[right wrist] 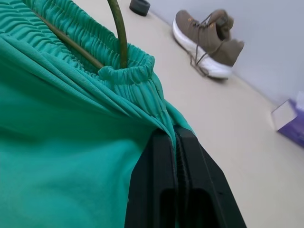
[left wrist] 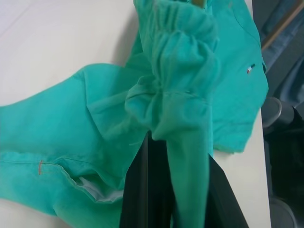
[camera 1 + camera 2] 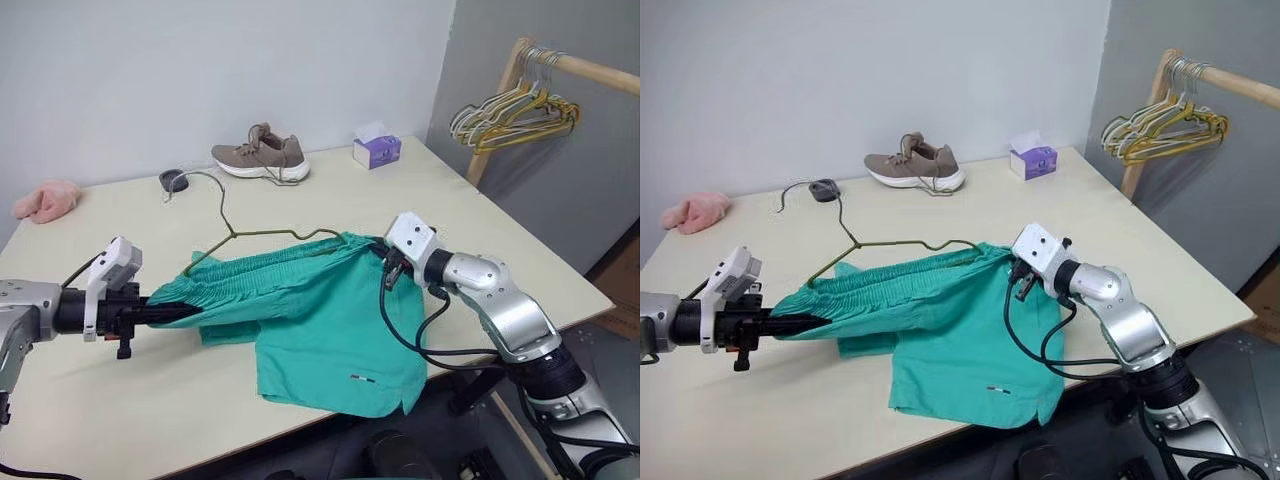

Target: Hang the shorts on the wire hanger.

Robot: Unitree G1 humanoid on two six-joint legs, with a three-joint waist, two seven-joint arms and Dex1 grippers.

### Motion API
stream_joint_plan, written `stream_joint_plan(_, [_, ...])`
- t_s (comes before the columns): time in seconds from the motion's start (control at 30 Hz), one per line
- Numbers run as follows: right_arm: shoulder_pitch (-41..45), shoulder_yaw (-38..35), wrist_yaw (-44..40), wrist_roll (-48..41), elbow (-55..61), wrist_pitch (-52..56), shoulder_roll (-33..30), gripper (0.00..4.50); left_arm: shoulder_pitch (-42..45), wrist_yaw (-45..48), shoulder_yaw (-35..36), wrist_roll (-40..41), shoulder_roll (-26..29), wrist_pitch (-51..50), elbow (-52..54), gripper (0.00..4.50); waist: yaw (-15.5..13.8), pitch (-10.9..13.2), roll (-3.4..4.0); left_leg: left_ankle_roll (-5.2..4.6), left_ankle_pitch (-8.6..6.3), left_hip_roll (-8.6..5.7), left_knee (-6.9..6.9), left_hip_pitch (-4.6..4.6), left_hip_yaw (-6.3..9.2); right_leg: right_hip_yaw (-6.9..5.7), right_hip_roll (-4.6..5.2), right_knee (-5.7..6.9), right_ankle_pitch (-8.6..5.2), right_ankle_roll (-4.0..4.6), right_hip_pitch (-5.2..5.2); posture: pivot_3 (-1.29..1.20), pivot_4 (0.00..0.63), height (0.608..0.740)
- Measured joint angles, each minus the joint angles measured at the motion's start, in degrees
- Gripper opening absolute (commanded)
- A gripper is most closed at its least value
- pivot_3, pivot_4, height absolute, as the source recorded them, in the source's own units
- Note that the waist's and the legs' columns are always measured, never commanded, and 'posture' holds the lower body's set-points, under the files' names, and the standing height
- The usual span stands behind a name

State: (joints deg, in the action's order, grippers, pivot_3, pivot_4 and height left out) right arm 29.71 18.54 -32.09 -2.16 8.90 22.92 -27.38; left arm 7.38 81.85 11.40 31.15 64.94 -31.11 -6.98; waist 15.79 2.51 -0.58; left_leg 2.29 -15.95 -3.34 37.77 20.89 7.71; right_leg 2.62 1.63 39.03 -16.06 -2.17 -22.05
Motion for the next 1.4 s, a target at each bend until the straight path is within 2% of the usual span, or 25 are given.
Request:
stream_joint_plan(0.1, [0.17,0.83,-0.07,2.7,-1.22,-9.69,-1.65,0.05,-0.51,0.04,0.0,-0.02,0.9,0.38,0.01,0.0,0.0,0.01,0.01,0.0,0.0,0.0,0.0,0.0,-0.01,0.01,0.0,-0.01,0.0,-0.01,0.01,-0.28,0.0,0.74])
stream_joint_plan(0.23, [-0.44,0.77,-3.12,3.1,0.15,-17.4,-4.33,0.05,-0.81,0.04,-0.23,-1.01,1.74,1.42,-0.28,0.0,-0.03,0.02,0.02,0.0,0.0,0.0,0.0,0.0,0.0,-0.01,0.0,-0.01,-0.02,-0.04,0.03,-0.28,0.0,0.74])
stream_joint_plan(0.37, [-2.71,0.77,-8.63,2.53,3.4,-22.92,-6.82,0.05,-1.13,0.1,-1.55,-3.42,2.54,2.92,-1.75,0.0,-0.14,0.02,0.02,0.0,0.0,0.01,0.01,-0.01,-0.01,-0.04,0.0,-0.01,-0.05,-0.09,0.07,-0.28,0.0,0.74])
stream_joint_plan(0.53, [-2.82,0.76,-12.57,3.1,1.09,-29.1,-9.44,0.05,-0.99,0.19,-2.43,-4.47,2.53,4.58,-1.96,0.0,-0.22,0.02,0.02,0.0,0.0,0.01,0.01,-0.02,0.0,-0.05,0.0,-0.03,-0.05,-0.08,0.09,-0.28,0.0,0.74])
stream_joint_plan(0.67, [-1.0,0.76,-13.15,3.1,-0.2,-28.57,-8.41,0.05,-0.97,0.08,-3.01,-4.76,2.48,5.51,-1.97,0.0,-0.2,0.03,0.05,0.0,0.0,0.03,0.0,-0.03,0.0,-0.05,0.0,-0.01,-0.03,-0.05,0.09,-0.28,0.0,0.74])
stream_joint_plan(0.9, [3.08,0.86,-14.57,2.56,1.6,-19.12,-2.27,0.05,-0.89,-0.22,-5.18,-7.01,2.3,5.97,0.1,0.0,-0.32,0.04,0.05,0.0,0.0,0.03,0.02,-0.02,0.0,-0.03,-0.01,-0.01,0.04,0.08,0.08,-0.28,0.0,0.74])
stream_joint_plan(1.03, [4.65,1.8,-17.01,3.74,2.68,-18.67,-2.83,0.05,0.97,-0.41,-6.67,-8.07,2.11,6.32,0.57,0.0,-0.95,0.02,0.03,0.0,0.0,0.02,0.03,-0.02,0.02,-0.06,-0.01,-0.02,0.02,0.04,0.07,-0.28,0.0,0.74])
stream_joint_plan(1.23, [5.36,5.86,-16.24,14.54,-0.61,-23.91,-5.78,0.05,2.56,-0.04,-8.45,-10.07,2.08,7.03,1.03,0.0,-1.28,0.03,0.04,0.0,0.0,0.01,0.05,-0.04,-0.02,-0.05,-0.01,-0.02,-0.02,-0.02,0.03,-0.28,0.0,0.74])
stream_joint_plan(1.4, [3.3,5.58,-18.67,12.86,0.46,-23.47,-6.47,0.05,3.63,0.05,-8.93,-11.28,2.07,8.08,0.85,0.0,-1.26,0.03,0.03,0.0,0.0,0.04,0.02,-0.03,0.01,-0.07,-0.01,0.0,-0.01,-0.01,0.08,-0.29,0.0,0.74])
